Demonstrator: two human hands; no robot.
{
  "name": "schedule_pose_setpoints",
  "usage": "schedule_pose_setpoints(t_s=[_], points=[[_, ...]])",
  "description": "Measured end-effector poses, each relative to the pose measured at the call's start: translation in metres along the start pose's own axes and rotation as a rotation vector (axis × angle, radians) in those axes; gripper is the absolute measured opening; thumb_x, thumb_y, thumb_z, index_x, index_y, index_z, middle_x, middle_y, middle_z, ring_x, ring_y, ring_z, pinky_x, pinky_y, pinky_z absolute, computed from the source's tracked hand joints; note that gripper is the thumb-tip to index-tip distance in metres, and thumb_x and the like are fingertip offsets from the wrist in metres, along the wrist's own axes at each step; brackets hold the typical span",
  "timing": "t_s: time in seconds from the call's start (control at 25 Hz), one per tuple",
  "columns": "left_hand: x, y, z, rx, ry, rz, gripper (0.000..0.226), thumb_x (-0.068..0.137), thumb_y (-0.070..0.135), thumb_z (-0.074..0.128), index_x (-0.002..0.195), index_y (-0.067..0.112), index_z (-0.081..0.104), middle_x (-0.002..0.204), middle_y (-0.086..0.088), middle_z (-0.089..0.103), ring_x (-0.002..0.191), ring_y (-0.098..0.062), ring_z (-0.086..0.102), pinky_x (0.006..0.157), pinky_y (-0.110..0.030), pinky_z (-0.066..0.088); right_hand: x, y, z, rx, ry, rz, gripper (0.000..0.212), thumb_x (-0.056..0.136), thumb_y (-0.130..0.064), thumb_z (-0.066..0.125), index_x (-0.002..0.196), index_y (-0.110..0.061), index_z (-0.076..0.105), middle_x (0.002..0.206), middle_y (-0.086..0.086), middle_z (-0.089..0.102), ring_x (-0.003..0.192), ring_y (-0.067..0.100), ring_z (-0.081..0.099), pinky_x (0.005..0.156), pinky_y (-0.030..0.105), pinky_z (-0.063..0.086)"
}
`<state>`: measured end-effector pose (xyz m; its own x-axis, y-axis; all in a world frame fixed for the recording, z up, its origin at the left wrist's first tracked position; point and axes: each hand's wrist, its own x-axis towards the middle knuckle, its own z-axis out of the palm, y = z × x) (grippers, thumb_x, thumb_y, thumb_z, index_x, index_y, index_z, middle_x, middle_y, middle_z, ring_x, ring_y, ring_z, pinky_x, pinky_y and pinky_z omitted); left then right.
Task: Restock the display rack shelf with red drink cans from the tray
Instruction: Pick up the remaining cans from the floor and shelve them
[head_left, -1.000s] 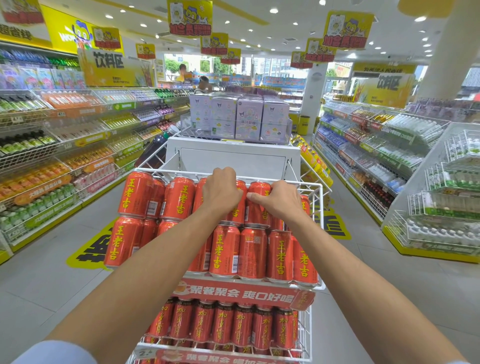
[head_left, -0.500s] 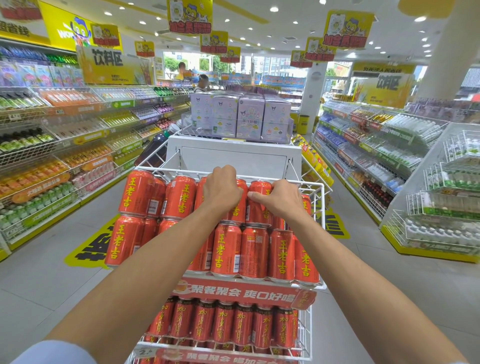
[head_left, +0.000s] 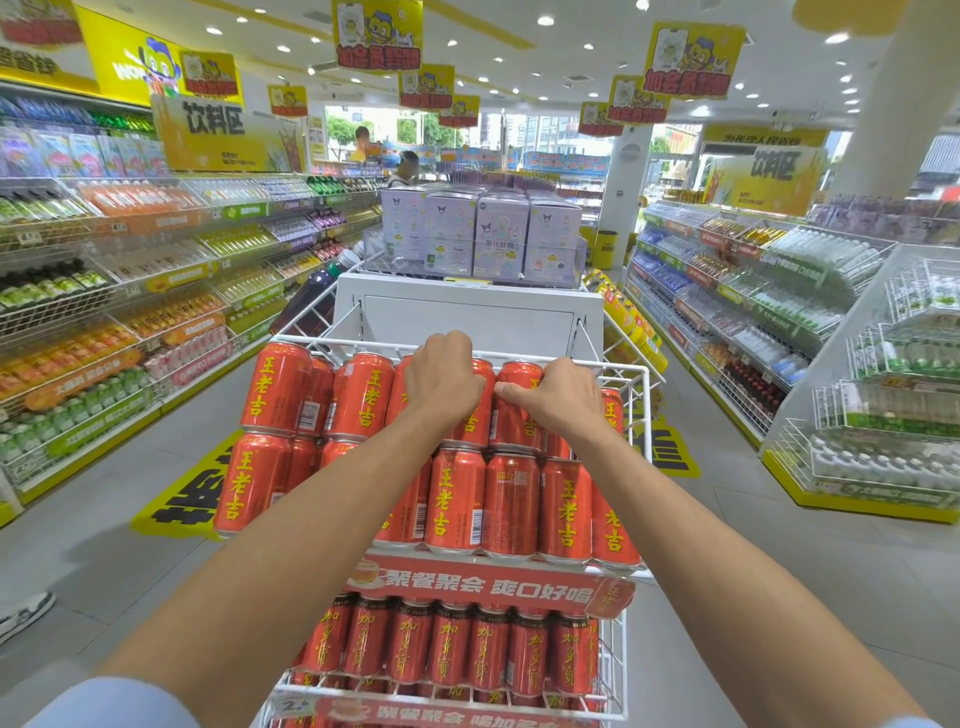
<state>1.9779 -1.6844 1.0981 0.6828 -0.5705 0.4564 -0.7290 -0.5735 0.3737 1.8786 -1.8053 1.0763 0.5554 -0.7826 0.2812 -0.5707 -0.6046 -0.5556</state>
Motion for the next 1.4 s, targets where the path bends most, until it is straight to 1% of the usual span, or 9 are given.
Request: schedule_pose_setpoints(t_s=[0.2,0.44,0.6,0.76,0.8,0.88,1.0,1.16,1.4], points=[[0.0,-0.003,0.005,-0.002,0.01,0.006,0.023,0.085,0.024,0.07,0.081,0.014,0.05,0.098,-0.013,0.066,0.095,-0.037,0.064,0.067,-0.036,0.041,-0.003,0.001,0.003,-0.041,-0.014,-0.025,0.06,0.078,-0.07,0.076,0.078,-0.012,0.061,0.076,0.006,0.063,0.08,0.032,0.065,0.049,0.032,0.031],[-0.001,-0.004,0.003,-0.009,-0.013,0.01,0.025,0.083,0.021,0.07,0.078,0.014,0.046,0.096,-0.014,0.064,0.095,-0.037,0.064,0.065,-0.036,0.039,-0.001,0.005,0.007,-0.071,-0.052,-0.038,0.065,0.079,-0.073,0.073,0.092,-0.01,0.063,0.088,0.008,0.065,0.086,0.032,0.061,0.059,0.036,0.037],[0.0,-0.001,-0.006,0.009,-0.066,0.002,0.024,0.081,0.018,0.07,0.077,0.014,0.046,0.093,-0.013,0.062,0.093,-0.037,0.064,0.065,-0.035,0.04,0.006,0.008,0.005,-0.053,-0.137,-0.062,0.06,0.08,-0.071,0.073,0.082,-0.013,0.056,0.077,0.006,0.061,0.076,0.028,0.061,0.051,0.033,0.033],[-0.001,-0.002,-0.018,0.031,-0.191,0.043,0.035,0.081,0.028,0.068,0.067,0.018,0.037,0.078,-0.007,0.054,0.09,-0.038,0.064,0.064,-0.035,0.04,0.007,0.012,-0.001,-0.112,-0.175,-0.142,0.059,0.088,-0.07,0.063,0.075,-0.014,0.054,0.074,0.007,0.061,0.077,0.034,0.064,0.056,0.035,0.039],[-0.003,-0.002,-0.021,0.04,-0.223,0.061,0.035,0.081,0.03,0.068,0.067,0.017,0.038,0.075,-0.007,0.053,0.091,-0.039,0.065,0.064,-0.035,0.04,0.007,0.013,-0.003,-0.135,-0.18,-0.176,0.059,0.091,-0.069,0.061,0.078,-0.011,0.059,0.077,0.01,0.065,0.082,0.036,0.066,0.06,0.037,0.043],[-0.009,-0.004,-0.029,0.074,-0.262,0.107,0.037,0.081,0.035,0.068,0.071,0.012,0.042,0.084,-0.014,0.061,0.097,-0.042,0.065,0.067,-0.037,0.044,0.006,0.013,-0.01,-0.17,-0.175,-0.244,0.065,0.092,-0.069,0.058,0.102,-0.006,0.066,0.1,0.021,0.071,0.099,0.04,0.068,0.071,0.038,0.044],[-0.031,-0.005,-0.044,0.154,-0.296,0.216,0.031,0.084,0.042,0.068,0.085,0.014,0.052,0.105,-0.022,0.068,0.103,-0.042,0.064,0.074,-0.039,0.045,-0.01,0.014,-0.027,-0.235,-0.206,-0.365,0.076,0.089,-0.074,0.048,0.118,-0.005,0.061,0.119,0.029,0.066,0.112,0.045,0.064,0.081,0.043,0.044],[-0.08,0.008,-0.062,0.212,-0.373,0.405,0.04,0.091,0.04,0.068,0.095,0.0,0.066,0.106,-0.029,0.068,0.103,-0.043,0.064,0.078,-0.042,0.045,-0.066,0.026,-0.059,-0.352,-0.211,-0.444,0.064,0.102,-0.056,0.054,0.143,-0.007,0.055,0.137,0.031,0.059,0.133,0.047,0.052,0.107,0.048,0.042],[-0.176,0.025,-0.039,0.106,-0.443,0.567,0.065,0.079,0.056,0.053,0.102,-0.002,0.07,0.103,-0.024,0.07,0.098,-0.041,0.065,0.084,-0.048,0.054,-0.186,0.09,-0.079,-0.432,-0.209,-0.357,0.07,0.103,-0.056,0.053,0.154,-0.008,0.047,0.149,0.03,0.052,0.139,0.046,0.047,0.117,0.049,0.038]])
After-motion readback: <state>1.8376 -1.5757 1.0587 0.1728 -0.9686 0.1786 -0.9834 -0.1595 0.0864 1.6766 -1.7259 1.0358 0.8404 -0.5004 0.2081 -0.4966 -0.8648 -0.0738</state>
